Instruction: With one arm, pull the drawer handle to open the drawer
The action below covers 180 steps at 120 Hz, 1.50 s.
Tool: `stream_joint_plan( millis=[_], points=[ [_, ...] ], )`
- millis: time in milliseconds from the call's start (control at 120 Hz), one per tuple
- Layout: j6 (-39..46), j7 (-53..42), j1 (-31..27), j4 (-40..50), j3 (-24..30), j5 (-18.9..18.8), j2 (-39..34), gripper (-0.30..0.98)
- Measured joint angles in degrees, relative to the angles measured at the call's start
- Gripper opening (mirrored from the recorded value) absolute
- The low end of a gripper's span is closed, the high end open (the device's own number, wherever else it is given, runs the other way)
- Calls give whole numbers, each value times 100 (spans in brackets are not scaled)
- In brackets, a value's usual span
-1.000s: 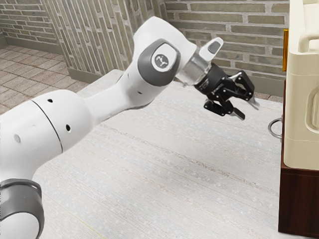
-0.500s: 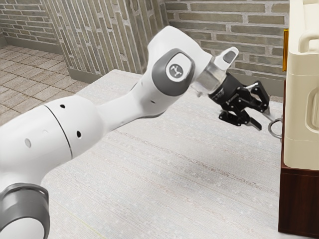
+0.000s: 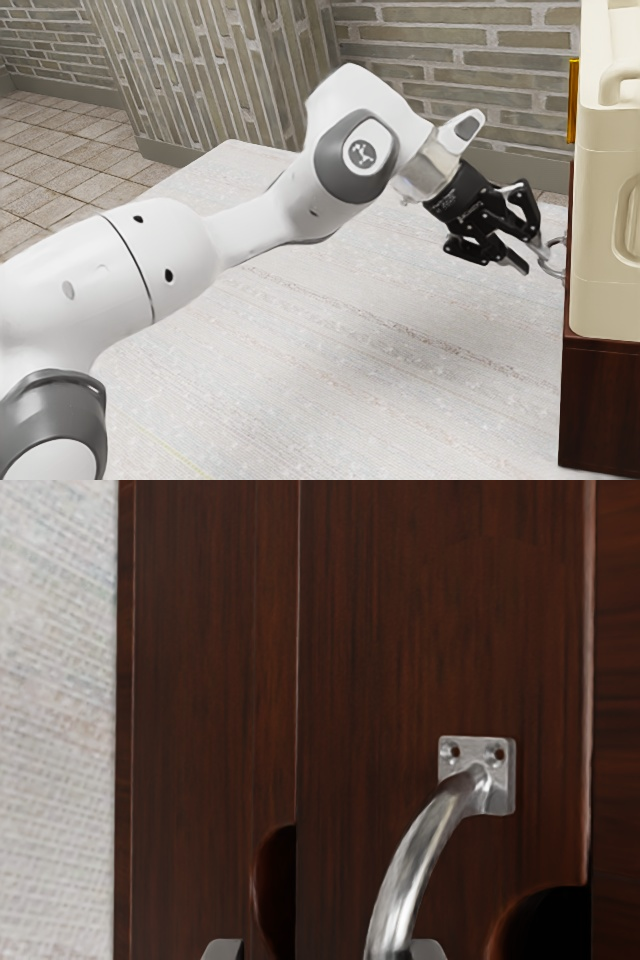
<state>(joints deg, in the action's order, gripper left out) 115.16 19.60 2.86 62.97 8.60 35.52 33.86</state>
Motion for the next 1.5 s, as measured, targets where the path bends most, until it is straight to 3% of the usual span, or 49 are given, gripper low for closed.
stream_joint_plan(
  millis=[808,1500],
  points=[
    [-111,160,-18,138,-275,-532,-259,-3],
    [-183,192,-88,912,-409,-578,-799,-1]
  ],
)
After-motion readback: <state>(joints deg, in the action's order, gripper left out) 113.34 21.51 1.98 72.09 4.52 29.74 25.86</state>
